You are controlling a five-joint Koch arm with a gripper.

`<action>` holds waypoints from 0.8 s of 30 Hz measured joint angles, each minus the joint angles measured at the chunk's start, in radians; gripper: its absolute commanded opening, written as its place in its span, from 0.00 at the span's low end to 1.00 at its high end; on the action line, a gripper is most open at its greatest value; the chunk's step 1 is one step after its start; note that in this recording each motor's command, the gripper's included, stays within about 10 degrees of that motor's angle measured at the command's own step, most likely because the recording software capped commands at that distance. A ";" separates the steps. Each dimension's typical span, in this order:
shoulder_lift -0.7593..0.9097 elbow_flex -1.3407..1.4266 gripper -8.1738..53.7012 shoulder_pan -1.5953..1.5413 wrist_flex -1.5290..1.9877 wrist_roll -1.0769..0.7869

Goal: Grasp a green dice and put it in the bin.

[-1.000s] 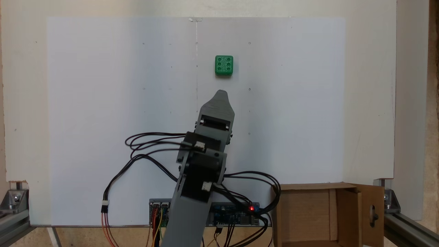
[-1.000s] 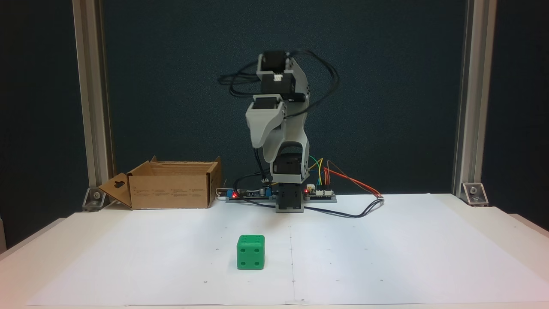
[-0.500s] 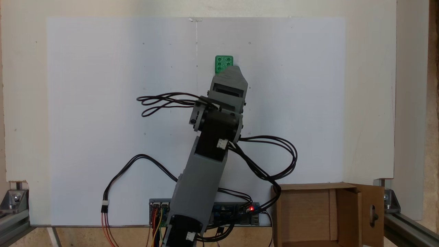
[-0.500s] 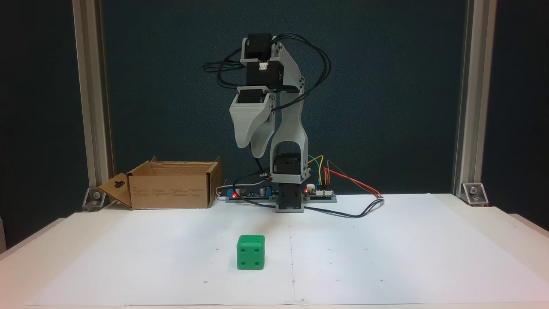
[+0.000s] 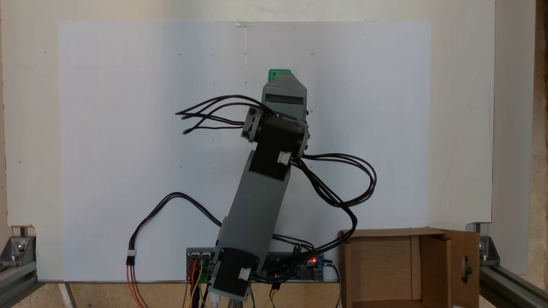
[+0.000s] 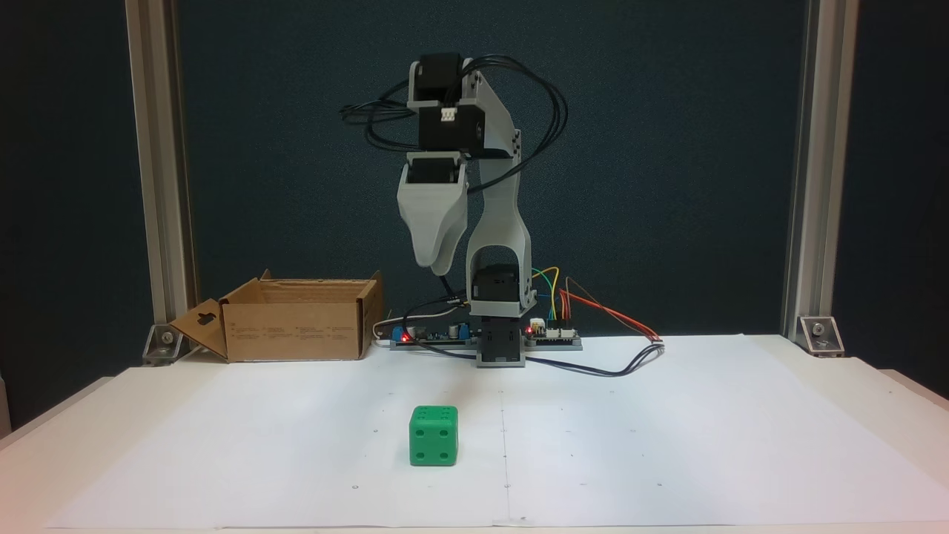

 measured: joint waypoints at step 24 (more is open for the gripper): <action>-0.367 -0.196 0.85 -0.005 0.002 0.000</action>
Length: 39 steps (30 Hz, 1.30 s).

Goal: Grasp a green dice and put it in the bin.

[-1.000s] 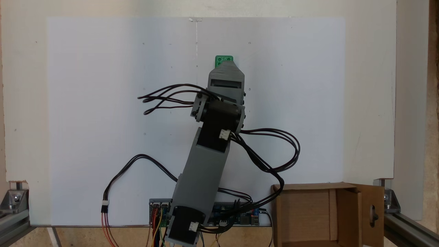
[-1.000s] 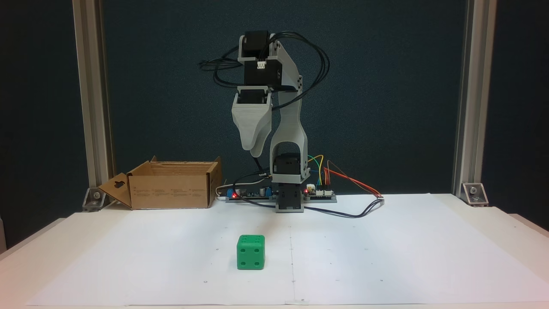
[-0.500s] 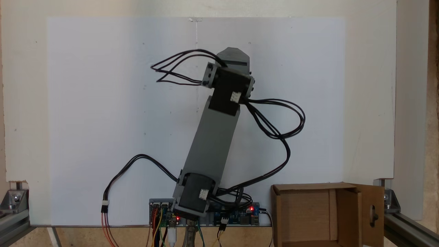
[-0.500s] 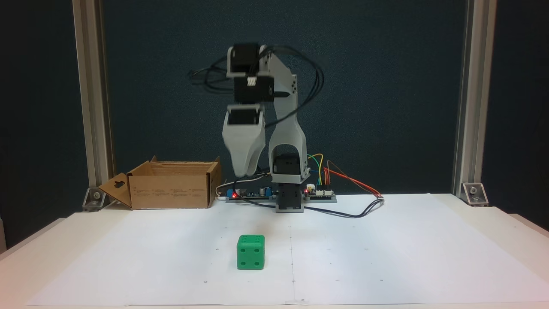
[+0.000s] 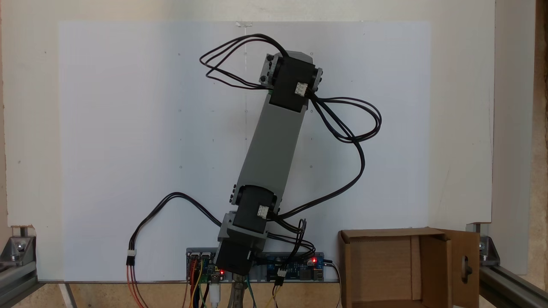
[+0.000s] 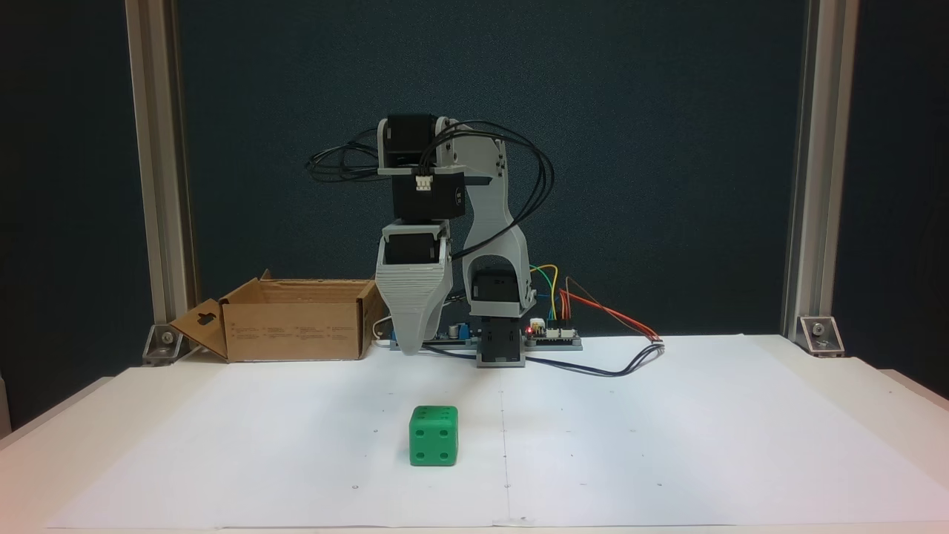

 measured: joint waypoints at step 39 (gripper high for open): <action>-0.081 0.066 0.84 -0.046 -0.118 0.009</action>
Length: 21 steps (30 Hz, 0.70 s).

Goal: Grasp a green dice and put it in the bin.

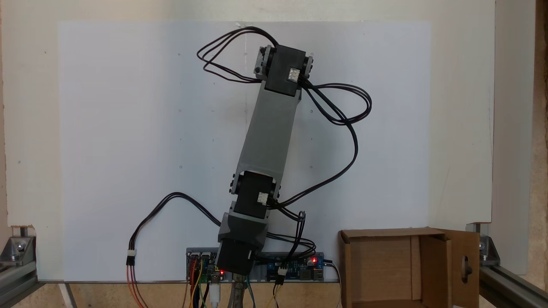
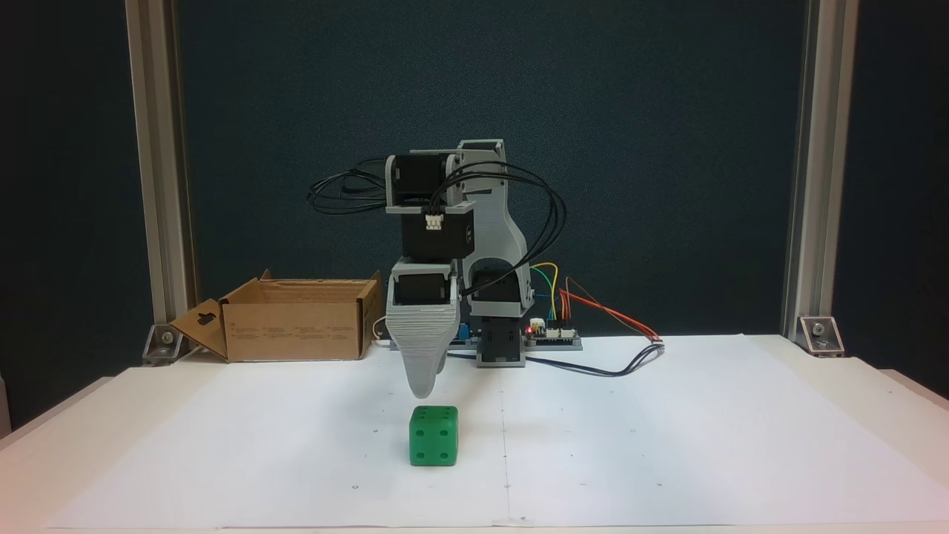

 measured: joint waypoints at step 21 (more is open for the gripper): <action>-0.040 0.101 0.84 0.011 -0.101 0.000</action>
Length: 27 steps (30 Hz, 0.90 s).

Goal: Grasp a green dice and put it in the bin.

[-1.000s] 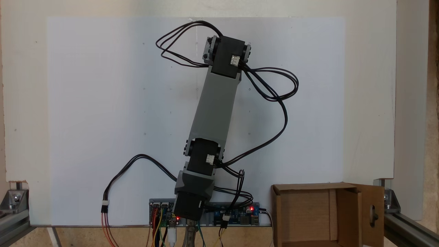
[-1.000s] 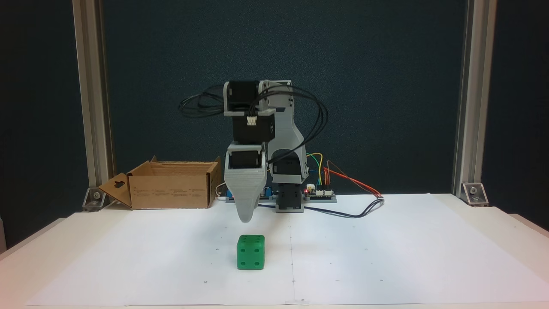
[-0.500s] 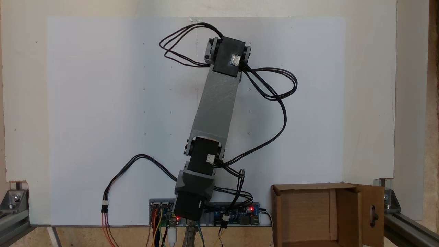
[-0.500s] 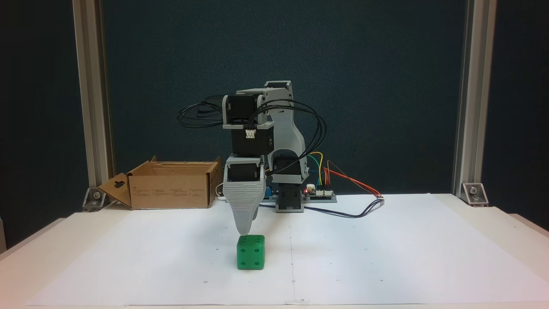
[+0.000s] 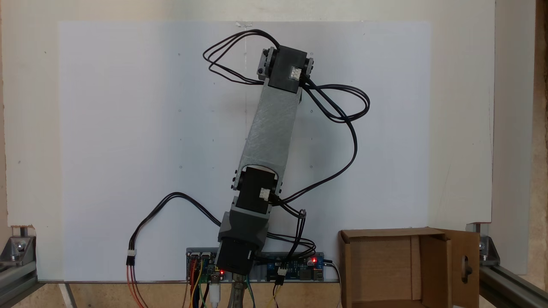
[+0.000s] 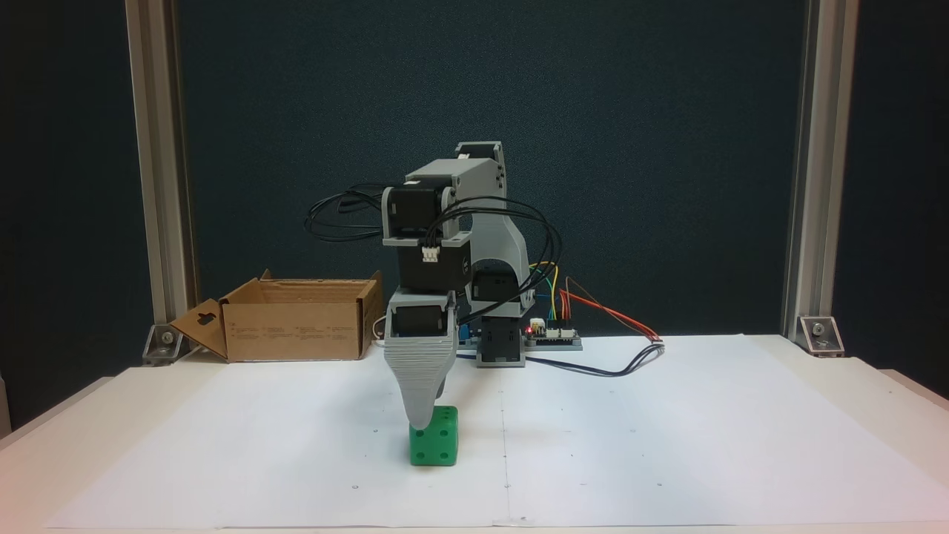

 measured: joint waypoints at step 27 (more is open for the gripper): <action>-0.067 0.069 0.83 0.008 -0.069 0.127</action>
